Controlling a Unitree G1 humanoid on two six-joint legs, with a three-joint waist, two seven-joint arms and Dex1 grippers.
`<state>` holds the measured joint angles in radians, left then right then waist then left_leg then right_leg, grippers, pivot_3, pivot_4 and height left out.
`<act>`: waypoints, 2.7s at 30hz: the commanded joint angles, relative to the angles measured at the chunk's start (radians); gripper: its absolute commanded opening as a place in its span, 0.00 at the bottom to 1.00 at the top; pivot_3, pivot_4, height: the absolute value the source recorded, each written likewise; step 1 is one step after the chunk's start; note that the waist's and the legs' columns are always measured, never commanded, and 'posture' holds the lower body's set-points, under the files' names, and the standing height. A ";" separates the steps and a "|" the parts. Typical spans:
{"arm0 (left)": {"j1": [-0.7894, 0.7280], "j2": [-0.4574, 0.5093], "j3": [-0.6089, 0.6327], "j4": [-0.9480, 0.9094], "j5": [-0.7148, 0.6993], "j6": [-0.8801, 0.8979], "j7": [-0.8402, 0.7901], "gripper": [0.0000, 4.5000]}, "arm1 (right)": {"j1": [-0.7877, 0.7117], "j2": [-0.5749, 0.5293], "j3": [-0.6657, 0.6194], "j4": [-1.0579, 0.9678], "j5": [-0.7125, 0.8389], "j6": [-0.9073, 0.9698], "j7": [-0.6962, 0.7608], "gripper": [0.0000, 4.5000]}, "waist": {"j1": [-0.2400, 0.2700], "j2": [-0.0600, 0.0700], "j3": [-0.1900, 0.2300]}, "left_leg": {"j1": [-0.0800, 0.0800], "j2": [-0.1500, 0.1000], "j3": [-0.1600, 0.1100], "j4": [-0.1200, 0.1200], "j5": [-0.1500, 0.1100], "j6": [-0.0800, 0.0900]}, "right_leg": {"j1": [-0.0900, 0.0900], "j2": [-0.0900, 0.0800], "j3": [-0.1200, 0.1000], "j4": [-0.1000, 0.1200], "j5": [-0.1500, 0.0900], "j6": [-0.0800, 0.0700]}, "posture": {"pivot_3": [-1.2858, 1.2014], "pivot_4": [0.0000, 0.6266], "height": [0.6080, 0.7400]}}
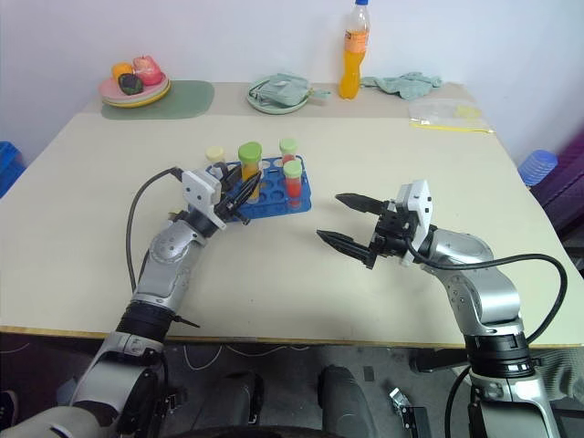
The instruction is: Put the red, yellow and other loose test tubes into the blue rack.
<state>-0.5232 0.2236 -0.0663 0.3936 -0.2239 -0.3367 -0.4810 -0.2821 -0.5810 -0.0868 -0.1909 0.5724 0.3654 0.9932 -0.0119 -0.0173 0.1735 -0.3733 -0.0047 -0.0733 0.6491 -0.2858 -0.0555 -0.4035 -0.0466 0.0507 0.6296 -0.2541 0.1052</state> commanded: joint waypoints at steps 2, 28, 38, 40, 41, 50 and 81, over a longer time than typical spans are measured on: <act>-0.053 -0.031 0.018 0.084 0.052 -0.087 0.022 0.20 | -0.006 -0.001 -0.028 -0.039 0.019 0.002 -0.025 1.00 | 0.000 0.000 0.000 | 0.000 0.000 0.000 0.000 0.000 0.000 | 0.000 0.000 0.000 0.000 0.000 0.000 | 0.52 0.24 1.00; -0.066 -0.083 0.065 0.190 0.063 -0.142 0.008 0.20 | -0.041 0.001 -0.022 -0.021 0.009 -0.011 -0.058 1.00 | 0.000 0.000 0.000 | 0.000 0.000 -0.001 0.000 0.000 0.000 | 0.000 0.000 0.000 0.000 0.000 0.000 | 0.52 0.24 1.00; -0.050 -0.126 0.048 0.214 0.078 -0.140 -0.008 0.20 | -0.052 -0.002 -0.022 -0.021 0.006 -0.011 -0.059 1.00 | 0.000 0.000 0.000 | 0.000 0.000 -0.001 0.000 0.000 0.000 | 0.001 0.000 0.000 0.000 0.000 0.000 | 0.52 0.24 1.00; -0.056 -0.134 0.049 0.224 0.078 -0.140 -0.008 0.20 | -0.049 -0.002 -0.022 -0.025 0.005 -0.012 -0.062 1.00 | 0.000 0.000 0.000 | 0.000 0.000 -0.001 0.000 0.000 0.000 | 0.000 0.000 0.000 0.000 0.000 0.000 | 0.52 0.24 1.00; -0.059 -0.137 0.052 0.225 0.074 -0.136 -0.008 0.20 | -0.048 -0.002 -0.024 -0.027 0.006 -0.010 -0.064 1.00 | 0.000 0.000 0.000 | 0.000 0.000 -0.001 0.000 0.000 0.000 | 0.000 0.000 0.000 0.000 0.000 0.000 | 0.52 0.24 1.00; -0.024 -0.150 0.130 0.180 -0.049 -0.057 -0.048 0.42 | -0.044 -0.003 -0.027 -0.030 0.004 -0.016 -0.071 1.00 | -0.003 0.000 0.000 | 0.000 0.000 -0.001 0.000 0.000 0.000 | 0.000 0.000 0.000 0.000 0.000 0.000 | 0.52 0.24 1.00; 0.119 0.531 0.400 -0.816 -0.390 1.358 0.055 1.00 | -0.141 0.106 0.055 0.137 -0.064 -0.130 -0.009 1.00 | -0.008 0.000 0.000 | 0.000 0.001 -0.003 0.000 0.000 0.000 | 0.000 0.001 -0.001 0.001 0.000 0.000 | 0.52 0.24 1.00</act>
<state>-0.3827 0.7256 0.2943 -0.3957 -0.5800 0.9511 -0.4154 -0.4066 -0.4792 -0.0205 -0.0387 0.5120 0.2568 0.9774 -0.0202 -0.0173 0.1738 -0.3729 -0.0041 -0.0760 0.6486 -0.2858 -0.0555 -0.4033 -0.0459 0.0493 0.6307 -0.2543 0.1051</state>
